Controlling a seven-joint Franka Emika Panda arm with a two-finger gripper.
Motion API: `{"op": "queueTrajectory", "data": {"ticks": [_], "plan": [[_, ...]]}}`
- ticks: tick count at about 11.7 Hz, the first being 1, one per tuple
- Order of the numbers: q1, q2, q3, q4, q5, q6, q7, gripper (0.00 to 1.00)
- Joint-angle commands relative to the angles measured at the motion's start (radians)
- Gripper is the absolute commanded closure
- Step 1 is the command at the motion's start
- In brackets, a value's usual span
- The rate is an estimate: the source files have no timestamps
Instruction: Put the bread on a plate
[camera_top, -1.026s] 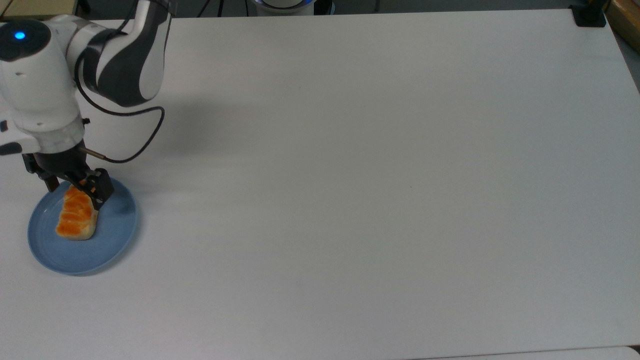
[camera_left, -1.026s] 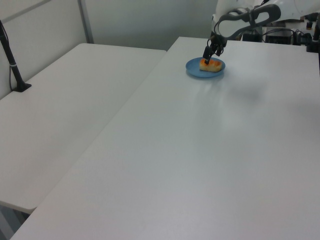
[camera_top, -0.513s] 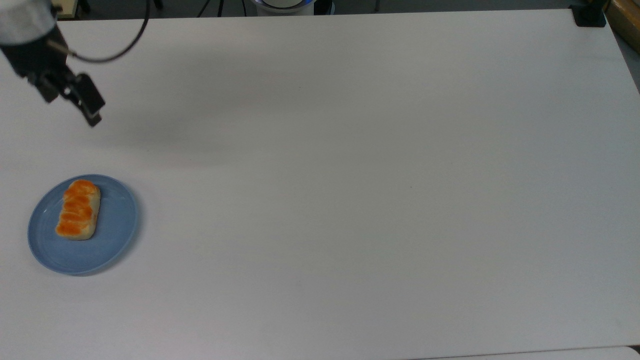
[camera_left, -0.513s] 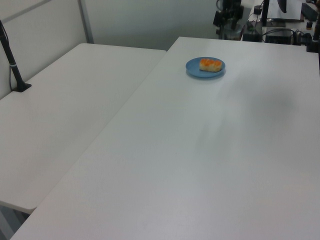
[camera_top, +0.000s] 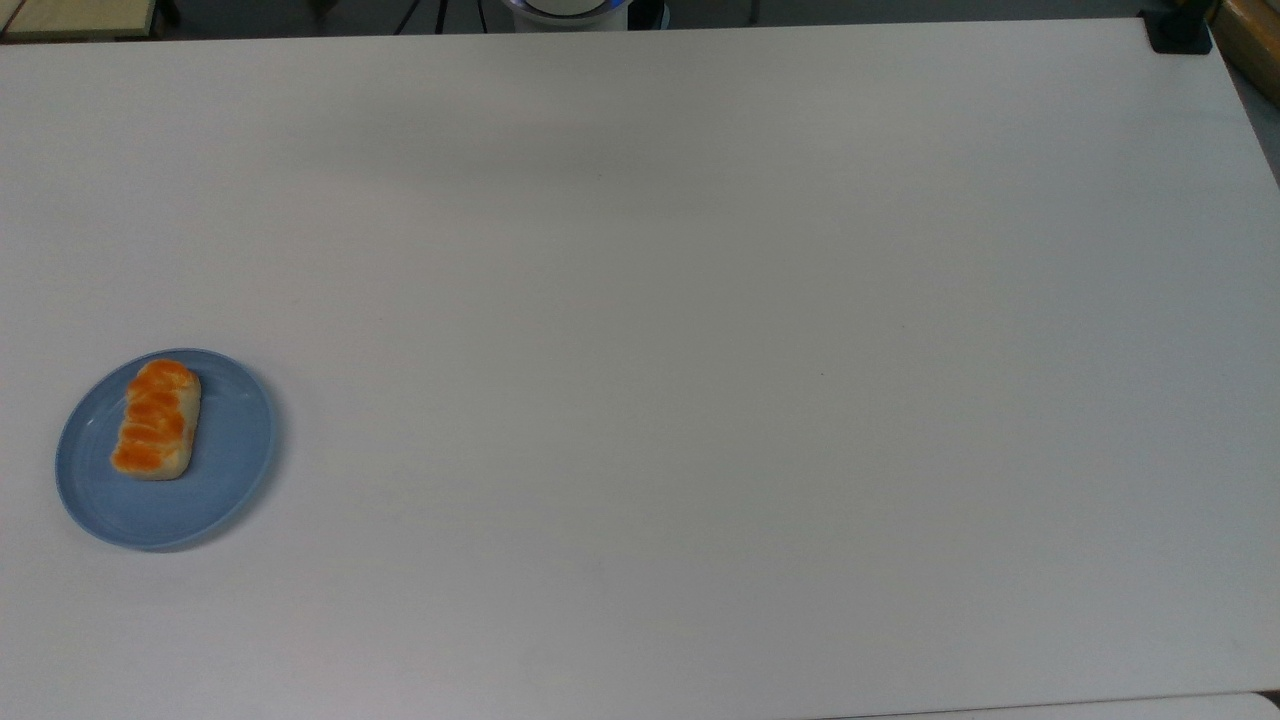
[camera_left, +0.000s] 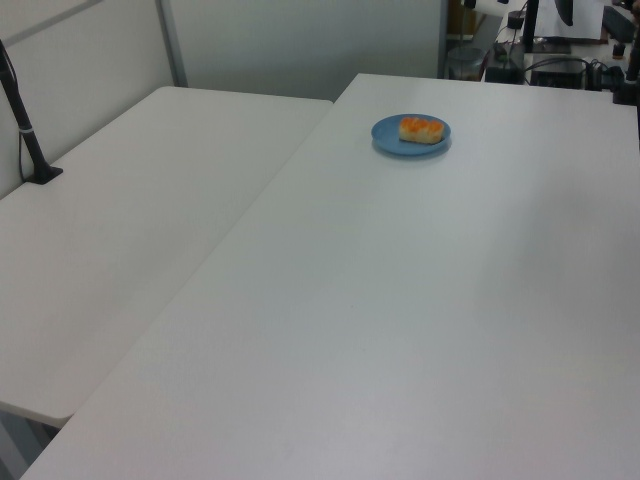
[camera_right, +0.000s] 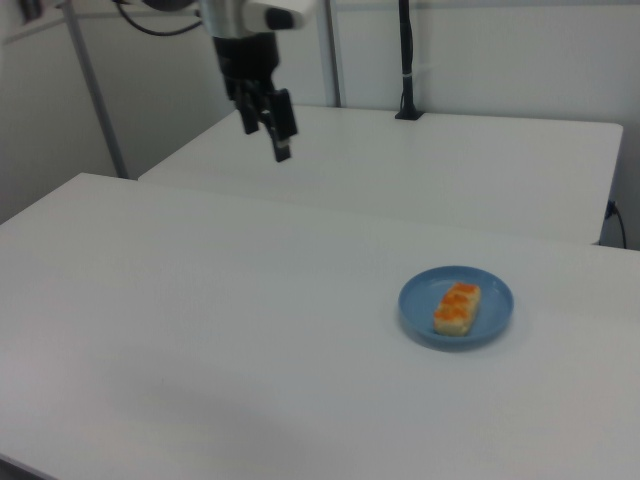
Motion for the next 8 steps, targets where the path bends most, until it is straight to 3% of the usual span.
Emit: {"op": "queueTrajectory", "data": {"ticks": [1,2,6,8], "plan": [[0.279,-0.084,-0.234,-0.111,-0.010,0.010,0.000,0.00],[0.351,-0.082,-0.290,-0.111,-0.019,0.012,-0.012,0.00],[0.370,-0.079,-0.294,-0.152,-0.045,0.047,-0.264,0.00],[0.370,-0.073,-0.292,-0.168,-0.047,0.093,-0.291,0.00]]}}
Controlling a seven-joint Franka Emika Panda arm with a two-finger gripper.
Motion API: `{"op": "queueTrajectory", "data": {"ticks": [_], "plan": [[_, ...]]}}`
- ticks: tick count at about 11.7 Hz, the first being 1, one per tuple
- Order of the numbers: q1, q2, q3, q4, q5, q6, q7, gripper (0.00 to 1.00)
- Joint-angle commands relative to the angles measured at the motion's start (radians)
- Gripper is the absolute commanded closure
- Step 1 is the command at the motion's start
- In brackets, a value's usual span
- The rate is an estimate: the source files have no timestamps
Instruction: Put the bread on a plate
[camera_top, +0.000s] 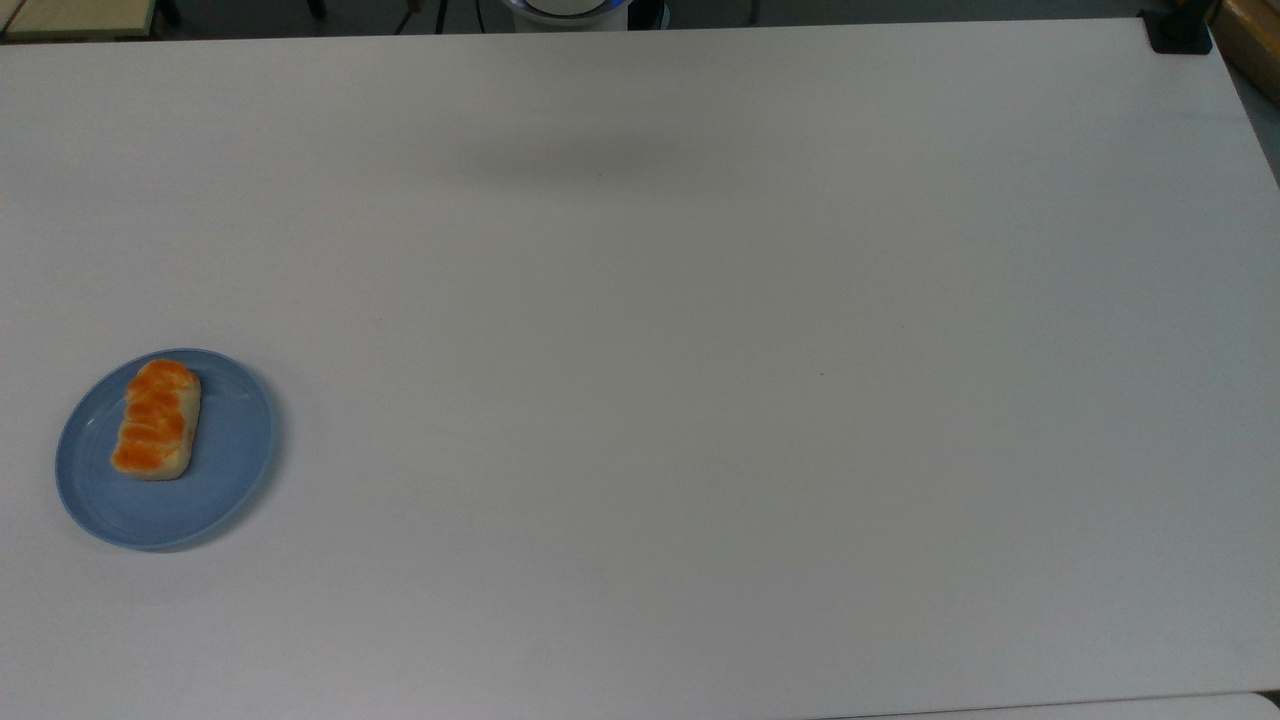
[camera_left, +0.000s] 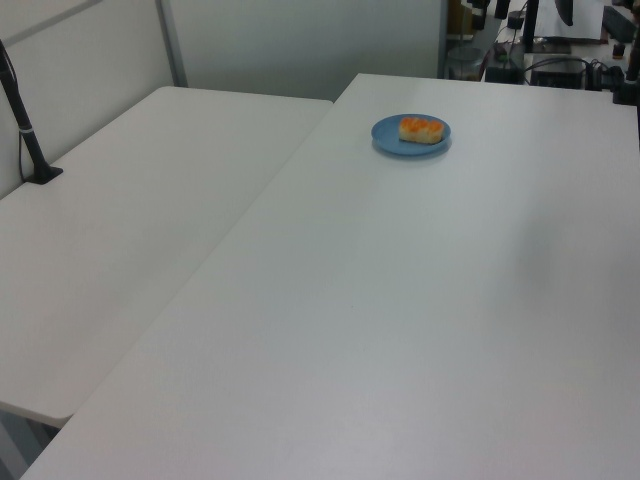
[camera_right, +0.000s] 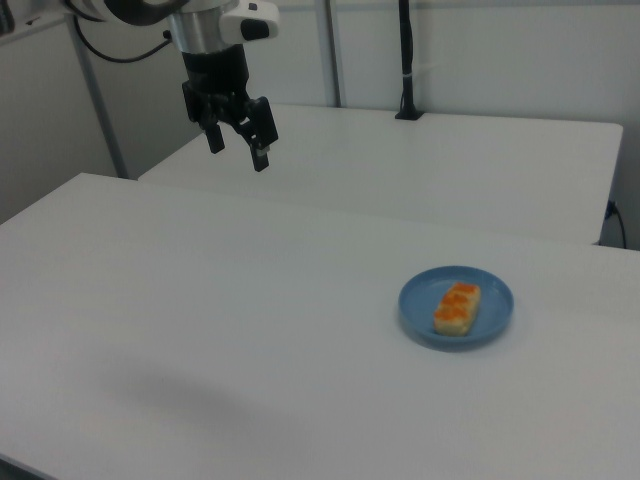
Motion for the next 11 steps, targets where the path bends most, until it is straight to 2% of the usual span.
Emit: {"op": "queueTrajectory", "data": {"ticks": [1,3,7,8,11], "plan": [[0.026,-0.023,-0.015,-0.070,-0.023,0.088,-0.088,0.00],[0.032,-0.020,-0.012,-0.091,-0.068,0.129,-0.121,0.00],[0.020,-0.026,-0.006,-0.125,-0.083,0.167,-0.126,0.00],[0.020,-0.026,-0.006,-0.136,-0.107,0.174,-0.126,0.00],[0.018,-0.026,-0.006,-0.145,-0.105,0.175,-0.128,0.00]]}}
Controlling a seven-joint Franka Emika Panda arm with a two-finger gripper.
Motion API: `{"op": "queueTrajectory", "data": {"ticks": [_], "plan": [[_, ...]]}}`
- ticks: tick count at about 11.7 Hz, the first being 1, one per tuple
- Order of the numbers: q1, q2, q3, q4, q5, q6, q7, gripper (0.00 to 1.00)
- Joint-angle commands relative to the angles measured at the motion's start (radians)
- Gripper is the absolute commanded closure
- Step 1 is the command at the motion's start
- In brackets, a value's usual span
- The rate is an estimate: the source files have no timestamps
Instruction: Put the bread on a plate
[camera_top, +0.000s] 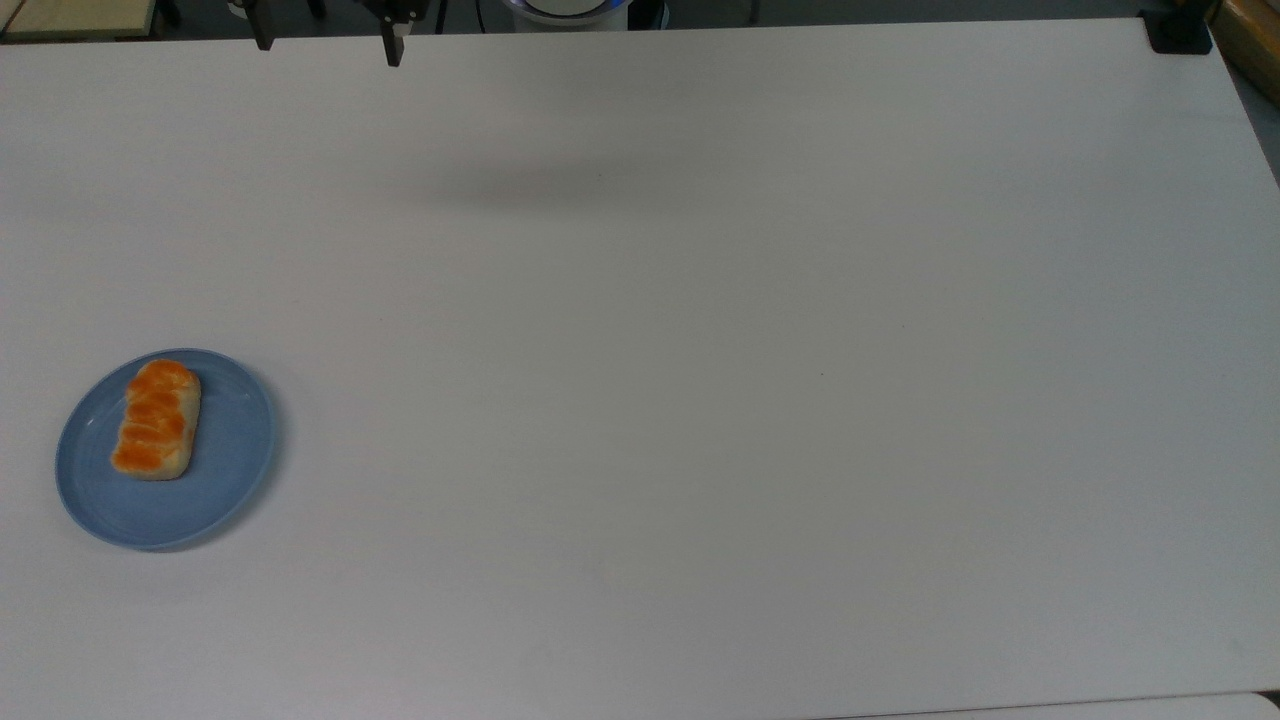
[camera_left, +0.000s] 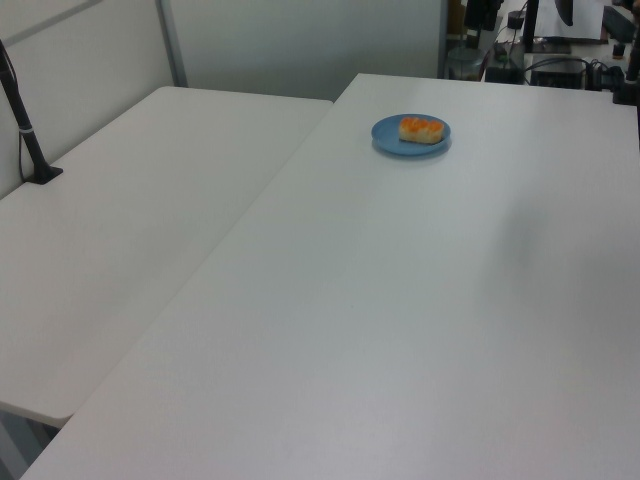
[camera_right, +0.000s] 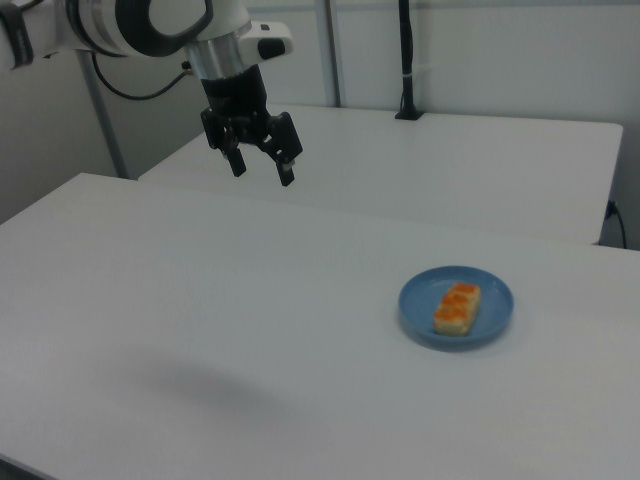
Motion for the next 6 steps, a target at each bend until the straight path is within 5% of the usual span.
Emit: {"op": "queueTrajectory", "data": {"ticks": [1,6], "plan": [[0.002,-0.028,-0.004,-0.045,-0.001,0.043,-0.020,0.00],[0.010,-0.020,-0.004,-0.045,0.000,0.056,-0.015,0.00]]}}
